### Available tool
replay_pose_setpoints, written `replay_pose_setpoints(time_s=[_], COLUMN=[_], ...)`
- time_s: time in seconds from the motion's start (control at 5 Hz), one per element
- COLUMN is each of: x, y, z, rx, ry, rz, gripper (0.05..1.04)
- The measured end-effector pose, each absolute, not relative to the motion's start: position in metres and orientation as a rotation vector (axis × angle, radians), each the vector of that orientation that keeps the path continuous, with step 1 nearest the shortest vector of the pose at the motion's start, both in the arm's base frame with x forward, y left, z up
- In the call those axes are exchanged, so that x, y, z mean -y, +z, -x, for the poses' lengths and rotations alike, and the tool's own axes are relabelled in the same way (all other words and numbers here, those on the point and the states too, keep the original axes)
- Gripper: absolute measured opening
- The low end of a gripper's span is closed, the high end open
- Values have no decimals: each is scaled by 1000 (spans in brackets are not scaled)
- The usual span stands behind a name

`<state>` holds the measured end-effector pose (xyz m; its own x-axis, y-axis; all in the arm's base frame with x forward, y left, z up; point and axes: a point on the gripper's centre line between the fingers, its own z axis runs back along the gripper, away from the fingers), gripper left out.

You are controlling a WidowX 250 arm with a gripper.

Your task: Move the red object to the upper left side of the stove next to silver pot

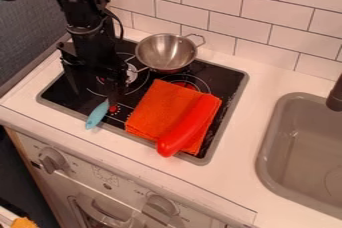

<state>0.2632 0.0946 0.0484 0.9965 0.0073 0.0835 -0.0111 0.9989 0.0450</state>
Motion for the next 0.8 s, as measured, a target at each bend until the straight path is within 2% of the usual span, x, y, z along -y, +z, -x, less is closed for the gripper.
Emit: replay_pose_setpoints(time_s=[0.2,0.4,0.8], x=[-92,-62,9], y=[42,41,57], z=[-261,-267,-282], rx=[60,58,125], ry=[17,-42,-200], rz=[-34,-16,27], gripper=[1000,1000,999])
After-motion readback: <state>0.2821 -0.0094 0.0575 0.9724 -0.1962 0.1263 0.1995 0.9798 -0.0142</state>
